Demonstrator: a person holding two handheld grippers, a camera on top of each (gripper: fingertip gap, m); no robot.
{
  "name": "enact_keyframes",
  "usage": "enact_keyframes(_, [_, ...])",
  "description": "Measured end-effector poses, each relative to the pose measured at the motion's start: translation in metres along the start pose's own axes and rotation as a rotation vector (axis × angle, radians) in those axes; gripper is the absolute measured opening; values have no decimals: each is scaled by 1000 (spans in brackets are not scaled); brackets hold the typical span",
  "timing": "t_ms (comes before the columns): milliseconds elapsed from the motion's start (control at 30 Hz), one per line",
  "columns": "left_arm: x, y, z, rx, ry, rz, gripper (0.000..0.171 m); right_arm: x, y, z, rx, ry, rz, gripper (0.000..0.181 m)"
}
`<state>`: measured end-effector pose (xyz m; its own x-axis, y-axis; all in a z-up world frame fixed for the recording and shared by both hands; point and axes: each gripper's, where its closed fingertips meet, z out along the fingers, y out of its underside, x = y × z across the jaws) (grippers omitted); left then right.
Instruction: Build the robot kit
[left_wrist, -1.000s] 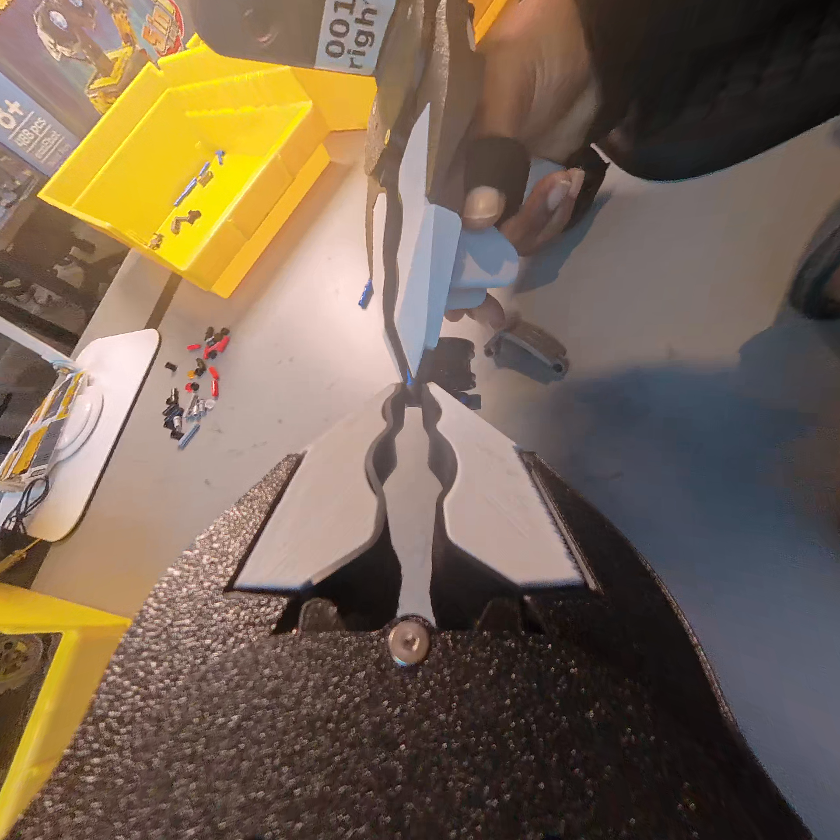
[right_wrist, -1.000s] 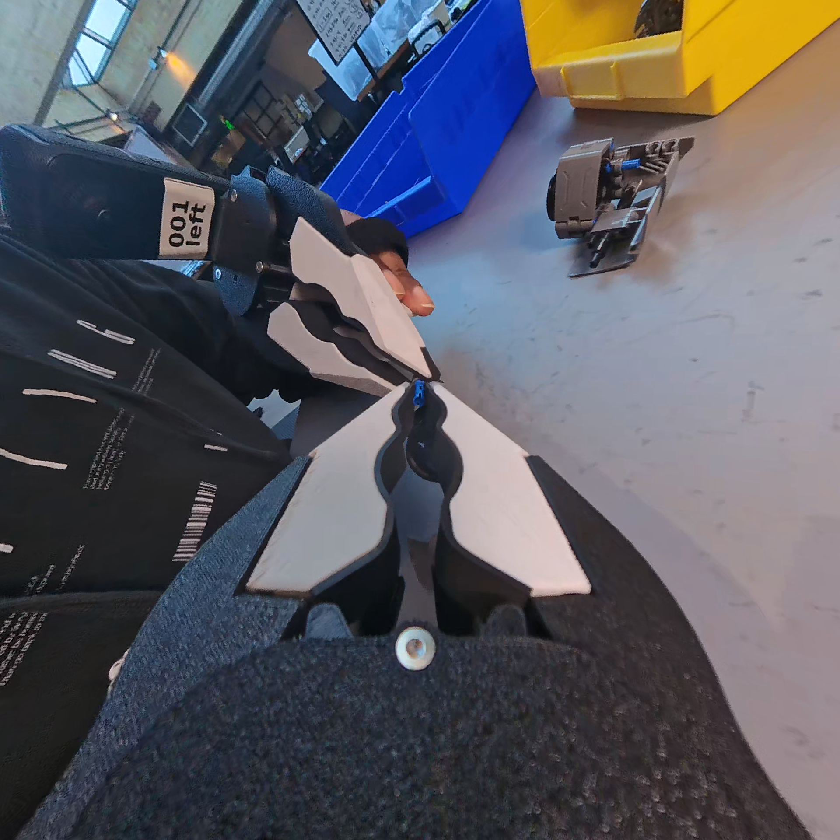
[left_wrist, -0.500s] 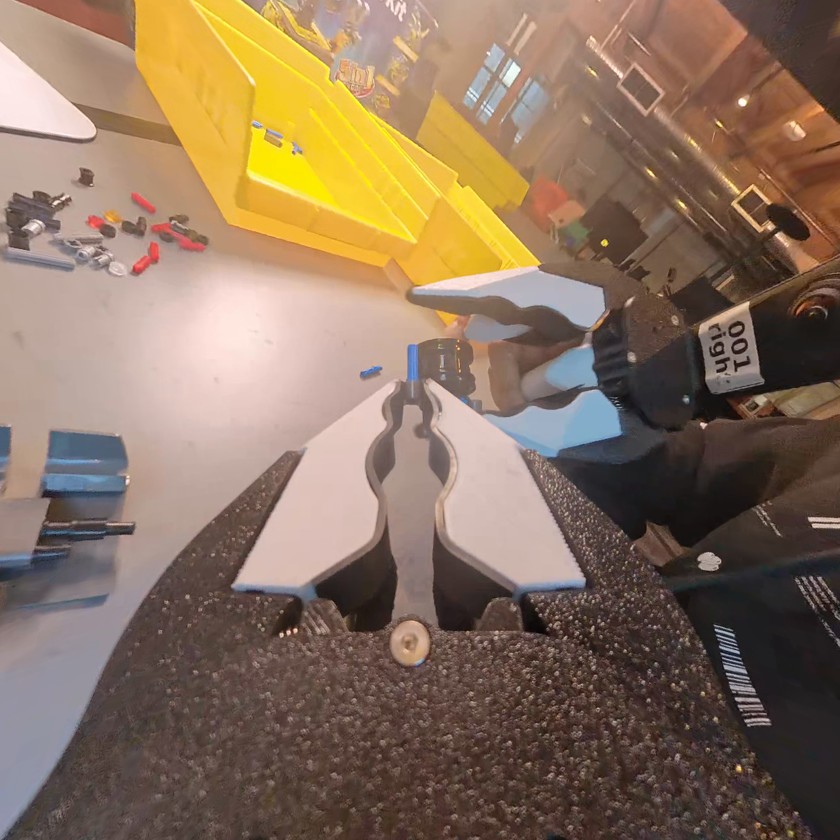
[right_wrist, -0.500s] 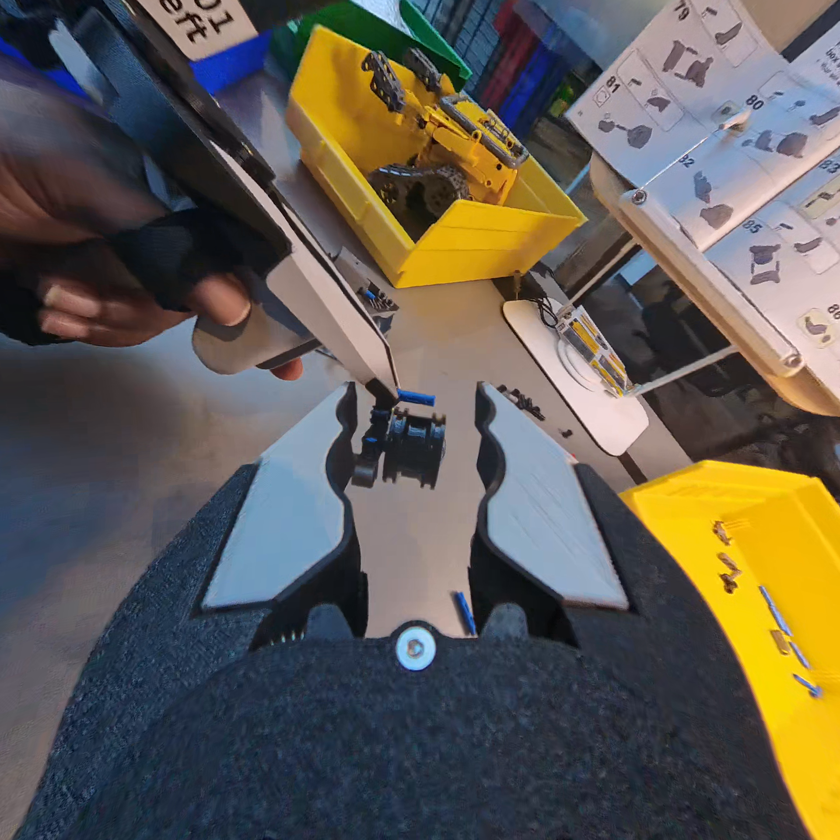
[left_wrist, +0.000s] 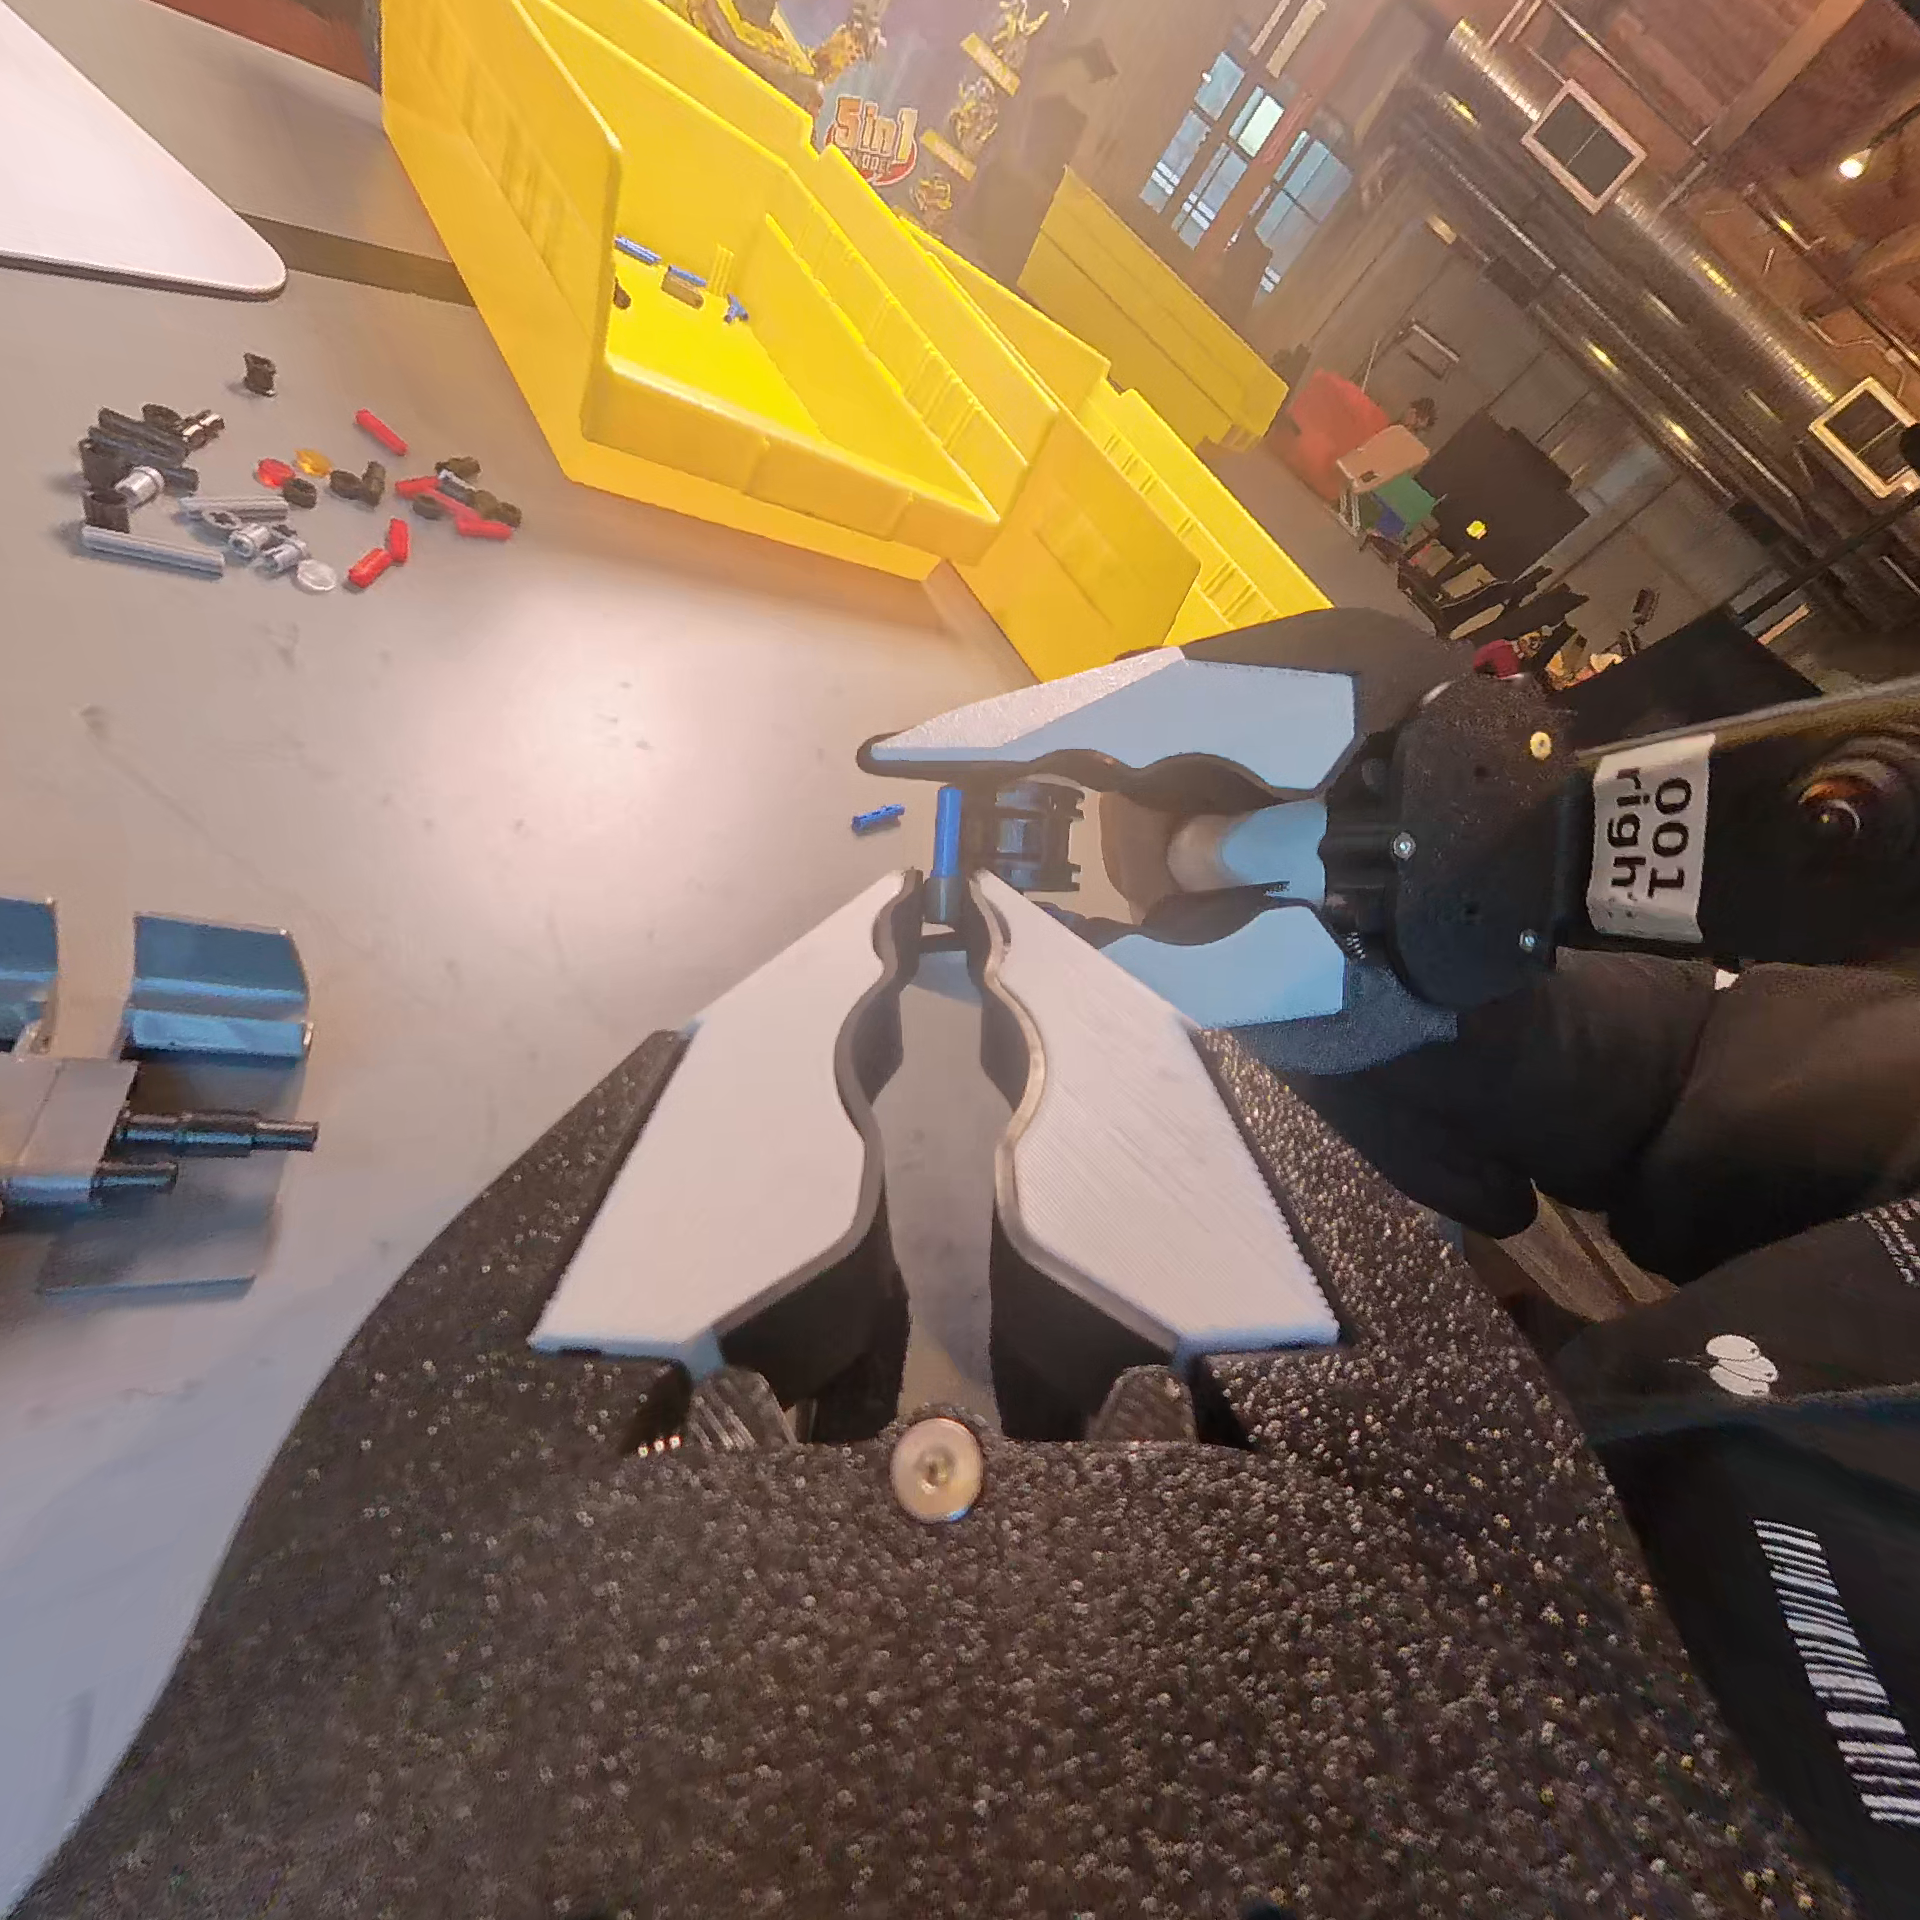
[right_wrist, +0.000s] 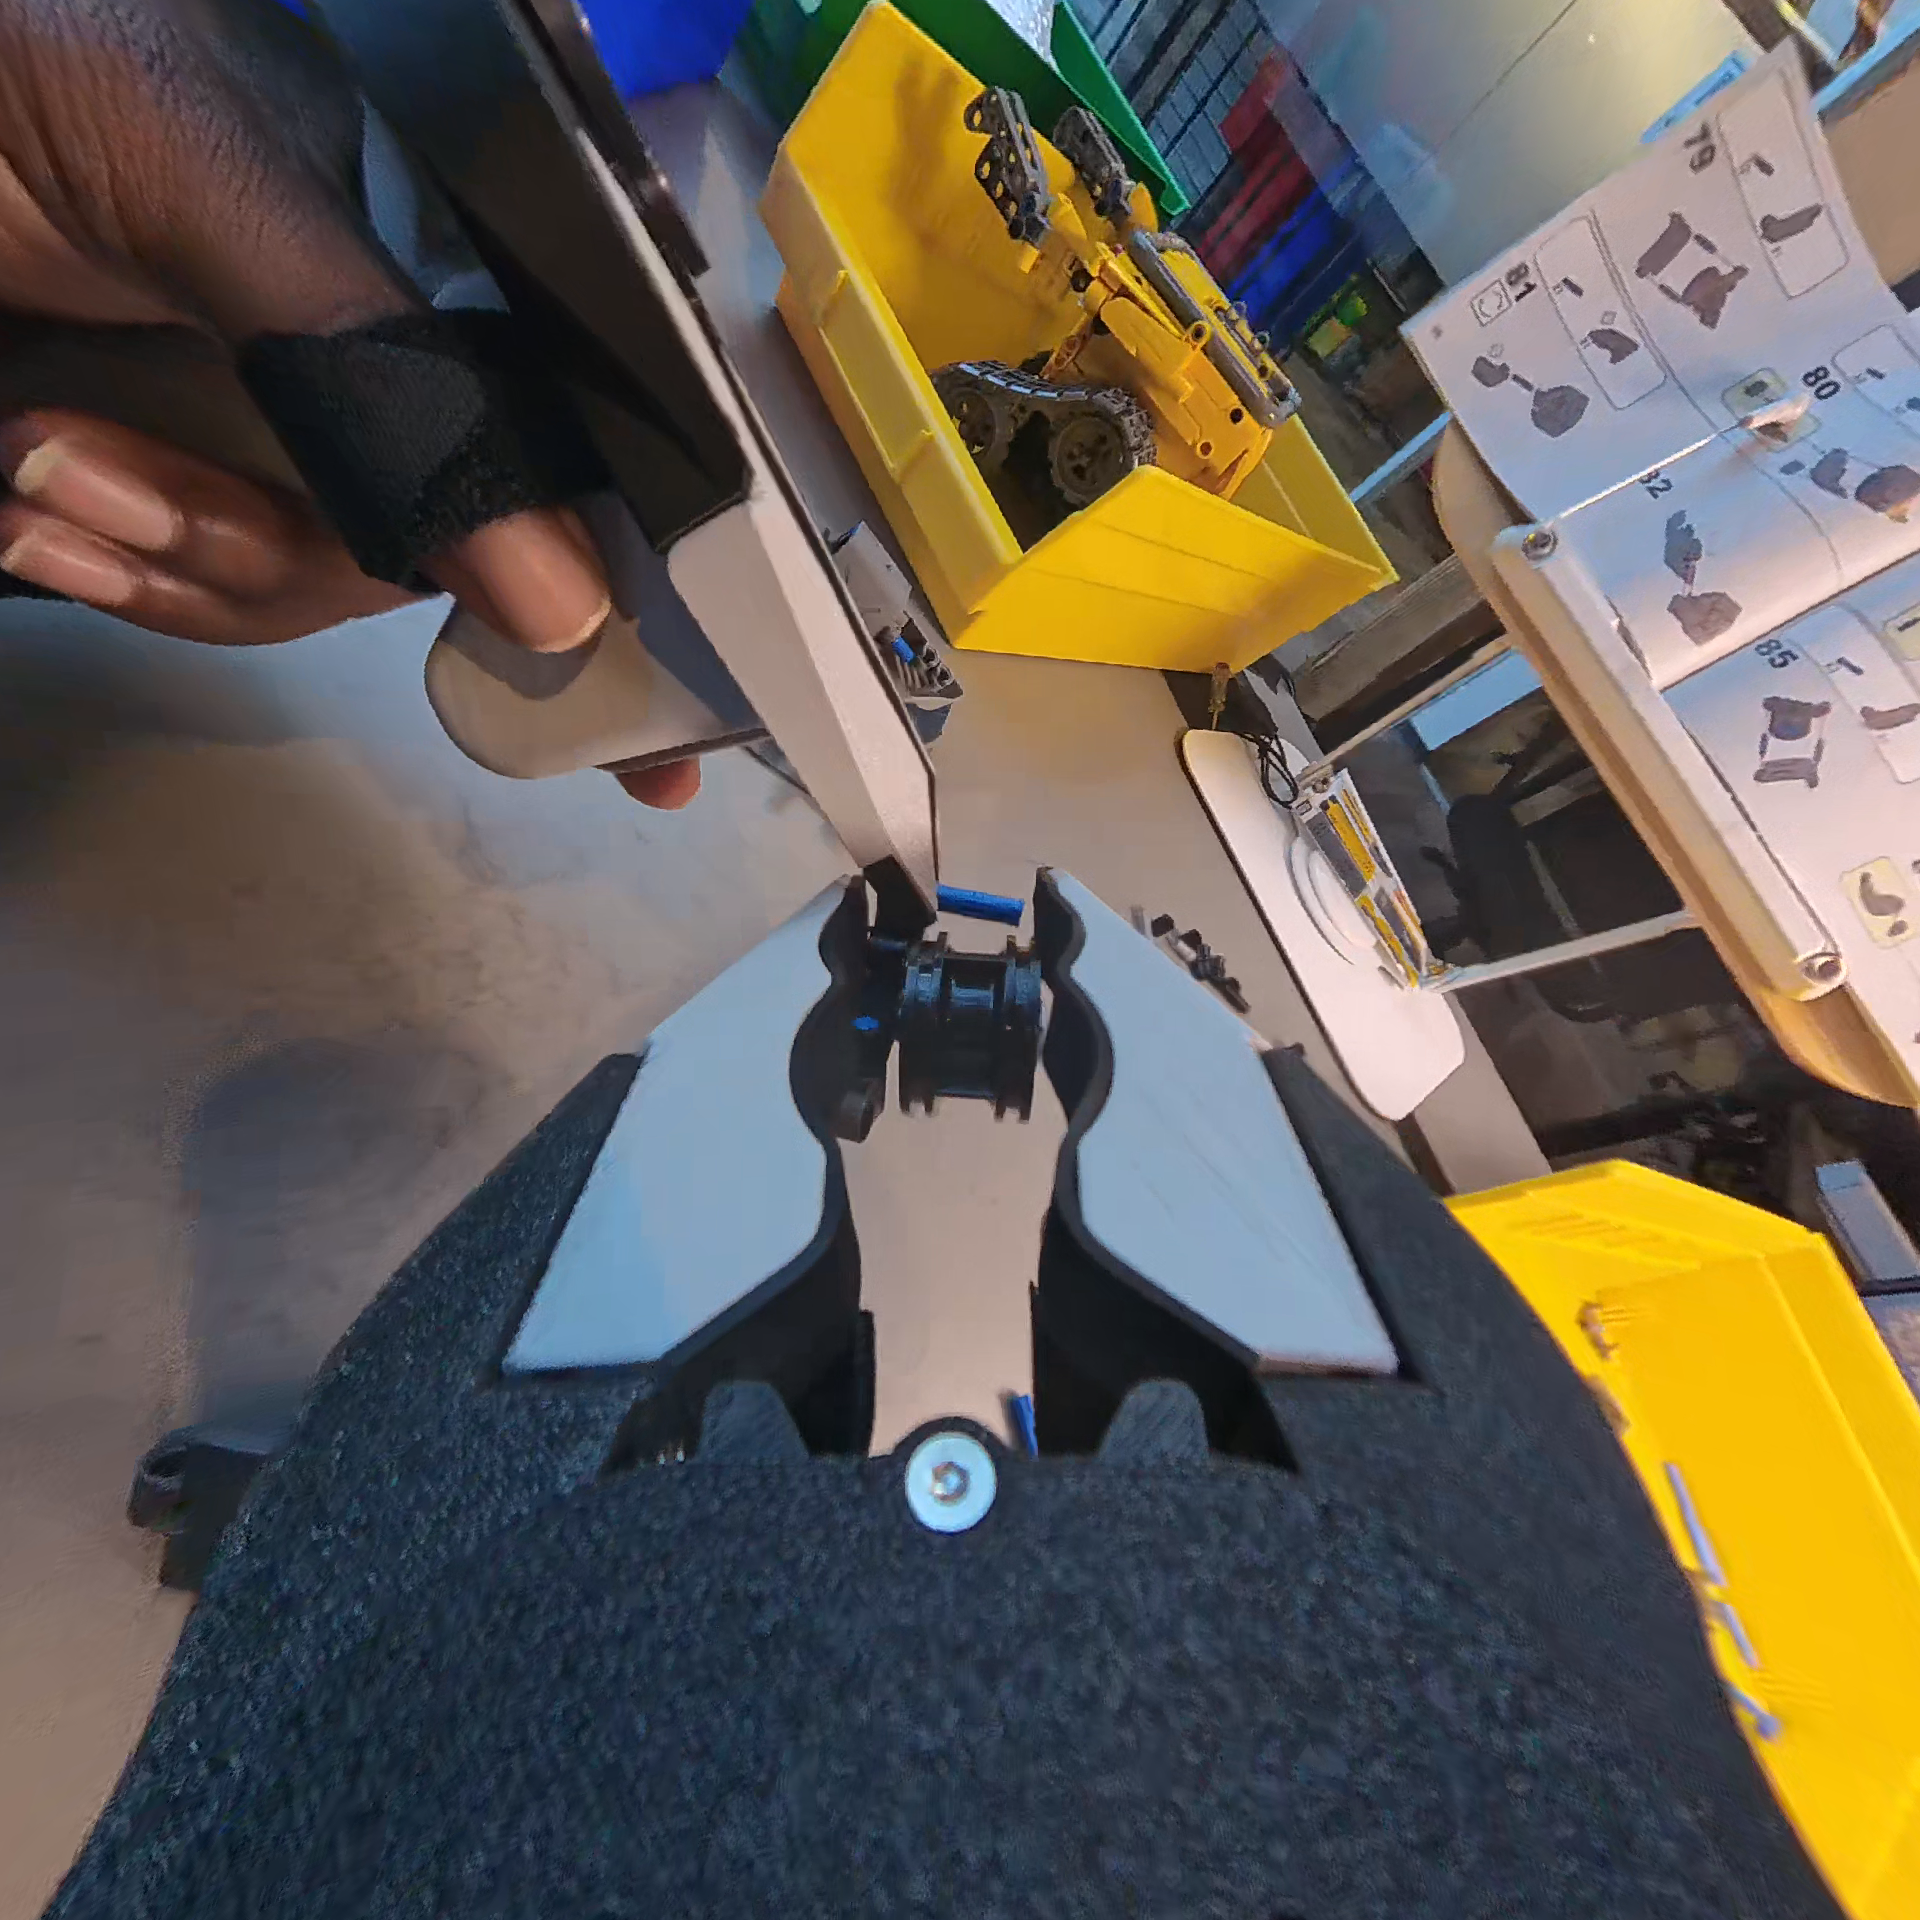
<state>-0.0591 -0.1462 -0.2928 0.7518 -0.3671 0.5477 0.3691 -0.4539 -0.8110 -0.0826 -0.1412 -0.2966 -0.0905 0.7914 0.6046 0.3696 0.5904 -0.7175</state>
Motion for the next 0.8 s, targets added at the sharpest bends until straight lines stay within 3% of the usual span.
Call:
enact_keyframes(133, [7, -11, -3, 43, 79, -36, 8, 11, -10, -5, 89, 21, 65, 33])
enact_keyframes(233, [2, -6, -2, 39, 82, -64, 8, 6, -4, -2, 78, -3, 92, 34])
enact_keyframes(433, [-16, -12, -4, 63, -42, 9, 7, 10, -14, -6, -28, 13, 50, 53])
enact_keyframes(600, [-13, -10, 2, 37, -123, 155, 6, 4, -1, 8, -155, 24, 64, 41])
enact_keyframes(800, [-10, -14, -4, 63, -144, 172, 7, 11, -6, 12, -72, 74, 23, 27])
